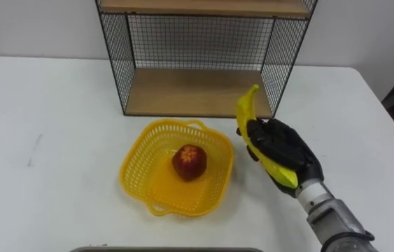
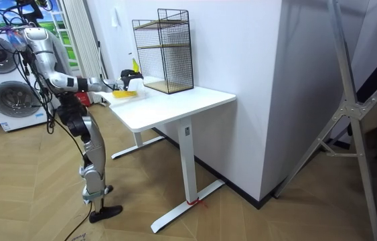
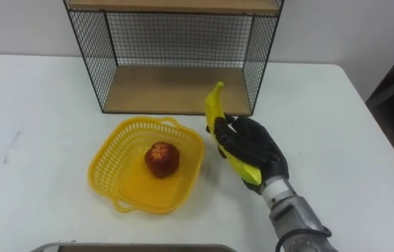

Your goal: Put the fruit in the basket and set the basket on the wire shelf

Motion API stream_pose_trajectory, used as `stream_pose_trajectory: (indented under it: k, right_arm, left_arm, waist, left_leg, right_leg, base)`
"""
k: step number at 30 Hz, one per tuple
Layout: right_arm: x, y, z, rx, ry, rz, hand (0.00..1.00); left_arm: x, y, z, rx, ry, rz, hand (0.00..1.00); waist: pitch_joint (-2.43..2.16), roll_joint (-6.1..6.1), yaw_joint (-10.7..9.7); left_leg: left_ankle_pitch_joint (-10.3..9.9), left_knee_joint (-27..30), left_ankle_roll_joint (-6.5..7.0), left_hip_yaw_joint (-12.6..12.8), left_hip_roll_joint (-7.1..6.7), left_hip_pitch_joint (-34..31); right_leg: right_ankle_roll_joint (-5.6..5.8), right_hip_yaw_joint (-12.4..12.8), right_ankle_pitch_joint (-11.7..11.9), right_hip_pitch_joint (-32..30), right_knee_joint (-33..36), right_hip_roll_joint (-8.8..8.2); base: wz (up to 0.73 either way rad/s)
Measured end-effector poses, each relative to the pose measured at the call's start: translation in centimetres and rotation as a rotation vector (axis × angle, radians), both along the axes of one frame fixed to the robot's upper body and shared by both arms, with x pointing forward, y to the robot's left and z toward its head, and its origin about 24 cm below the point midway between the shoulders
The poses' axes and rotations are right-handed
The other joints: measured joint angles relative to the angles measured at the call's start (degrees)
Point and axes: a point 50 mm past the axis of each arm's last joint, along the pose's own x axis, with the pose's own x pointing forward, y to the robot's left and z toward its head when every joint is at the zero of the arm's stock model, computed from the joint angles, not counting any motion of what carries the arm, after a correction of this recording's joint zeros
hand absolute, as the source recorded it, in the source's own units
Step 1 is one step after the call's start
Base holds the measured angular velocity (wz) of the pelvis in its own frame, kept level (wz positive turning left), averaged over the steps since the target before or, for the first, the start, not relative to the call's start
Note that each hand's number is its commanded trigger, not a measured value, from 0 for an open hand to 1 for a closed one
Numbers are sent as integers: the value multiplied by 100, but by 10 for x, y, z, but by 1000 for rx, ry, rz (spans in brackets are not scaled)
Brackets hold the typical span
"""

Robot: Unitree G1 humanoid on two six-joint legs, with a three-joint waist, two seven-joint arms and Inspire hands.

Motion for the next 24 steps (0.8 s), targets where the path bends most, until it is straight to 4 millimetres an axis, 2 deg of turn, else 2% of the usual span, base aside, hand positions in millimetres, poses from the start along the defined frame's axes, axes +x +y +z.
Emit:
stream_pose_trajectory:
  k: [5,8,9,12,14,17,18,21,24]
  right_arm:
    - [6,7,20,-60,-102,40,100]
    - [6,16,30,-245,-165,111,100]
    - [6,20,33,-305,-189,133,100]
    - [6,29,35,-436,-227,189,100]
    - [6,34,38,-525,-261,221,100]
    - [8,41,40,-622,-290,262,100]
    - [8,42,40,-650,-296,270,100]
    - [10,45,41,-731,-323,297,100]
    - [11,51,43,-810,-355,326,100]
  left_arm:
    - [1,-1,0,-1,1,-9,0]
    - [8,-2,0,-4,-12,-33,0]
    - [13,-3,0,-7,-21,-39,0]
    - [17,-4,0,-14,-37,-53,0]
    - [21,-3,0,-14,-47,-58,0]
    - [20,0,0,-3,-40,-76,0]
    - [20,1,0,0,-37,-85,0]
    - [23,5,0,8,-25,-88,0]
    - [22,6,0,8,-14,-86,0]
  waist:
    - [-25,27,28]
    - [-24,49,101]
    - [-3,61,158]
    - [0,51,184]
    - [36,3,215]
    - [58,-97,244]
    - [42,-155,277]
    - [45,-277,309]
    - [44,-279,314]
  left_leg:
    - [7,15,7,-8,-2,-40]
    - [7,0,7,2,3,-34]
    - [7,-3,7,14,10,-40]
    - [7,2,8,18,2,-88]
    - [9,-34,11,81,10,-96]
    - [9,-44,9,98,21,-100]
    - [9,-37,10,97,21,-107]
    - [7,-17,12,60,15,-134]
    - [5,3,16,2,4,-139]
  right_leg:
    - [3,38,2,-22,14,6]
    - [4,93,3,-51,51,9]
    - [4,104,3,-96,104,13]
    - [4,108,3,-145,110,7]
    - [4,118,3,-159,126,8]
    - [3,123,4,-165,122,17]
    - [3,122,4,-166,122,17]
    - [3,104,4,-168,121,15]
    - [9,78,9,-153,114,6]
  base:
    - [-1]
    - [-4]
    - [-8]
    - [-3]
    - [-6]
    - [-3]
    - [0]
    - [5]
    - [5]
